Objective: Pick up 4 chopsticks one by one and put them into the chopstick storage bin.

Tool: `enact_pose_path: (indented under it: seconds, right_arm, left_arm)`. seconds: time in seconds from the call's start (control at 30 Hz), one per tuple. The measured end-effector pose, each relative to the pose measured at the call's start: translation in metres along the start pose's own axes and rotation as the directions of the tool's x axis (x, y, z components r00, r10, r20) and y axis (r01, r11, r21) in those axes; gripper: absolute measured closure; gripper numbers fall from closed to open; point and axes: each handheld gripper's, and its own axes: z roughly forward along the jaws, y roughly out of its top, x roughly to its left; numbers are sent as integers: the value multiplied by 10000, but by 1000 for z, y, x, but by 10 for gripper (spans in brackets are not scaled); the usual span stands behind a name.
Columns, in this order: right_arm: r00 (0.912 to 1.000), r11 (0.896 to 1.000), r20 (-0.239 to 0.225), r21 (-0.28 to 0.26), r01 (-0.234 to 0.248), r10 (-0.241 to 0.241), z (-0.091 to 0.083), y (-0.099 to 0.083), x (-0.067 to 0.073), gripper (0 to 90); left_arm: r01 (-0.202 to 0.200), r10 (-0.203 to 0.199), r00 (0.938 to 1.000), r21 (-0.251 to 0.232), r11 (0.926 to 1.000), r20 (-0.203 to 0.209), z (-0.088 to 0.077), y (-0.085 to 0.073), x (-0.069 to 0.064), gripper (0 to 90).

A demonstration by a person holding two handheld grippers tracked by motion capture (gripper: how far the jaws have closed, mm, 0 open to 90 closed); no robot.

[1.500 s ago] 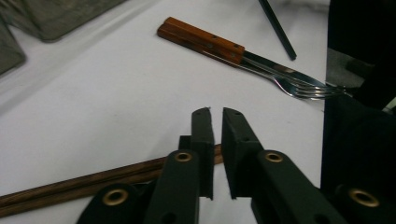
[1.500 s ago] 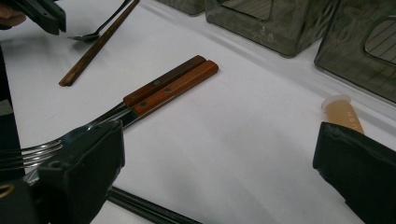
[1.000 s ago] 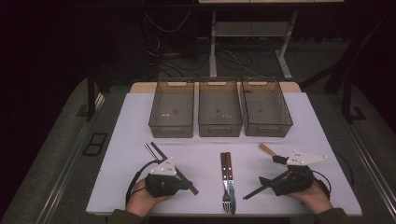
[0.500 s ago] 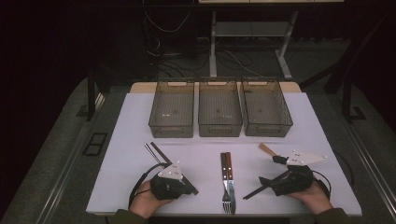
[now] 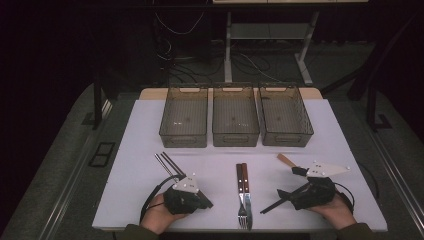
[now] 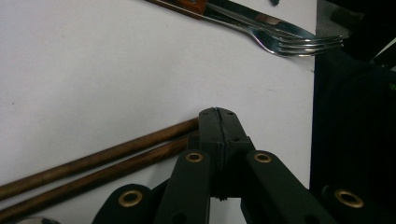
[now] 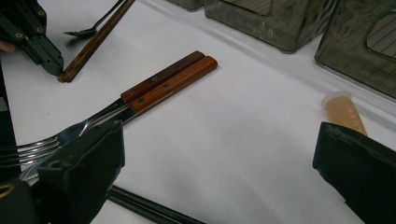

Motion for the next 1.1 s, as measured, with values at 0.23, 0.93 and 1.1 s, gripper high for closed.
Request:
enact_pose_path:
  seconds: [0.23,0.93,1.1]
  right_arm:
    - [10000,10000,-7,12,-24,24,0,0,0,24]
    - [10000,10000,-6,48,-69,69,0,0,0,24]
    - [10000,10000,-11,51,-66,66,0,0,0,24]
  left_arm:
    - [-95,96,9999,92,9999,-79,3,2,2,895]
    - [-316,318,9992,82,9995,-256,13,12,3,895]
    - [-427,430,9985,120,9990,-324,14,15,3,895]
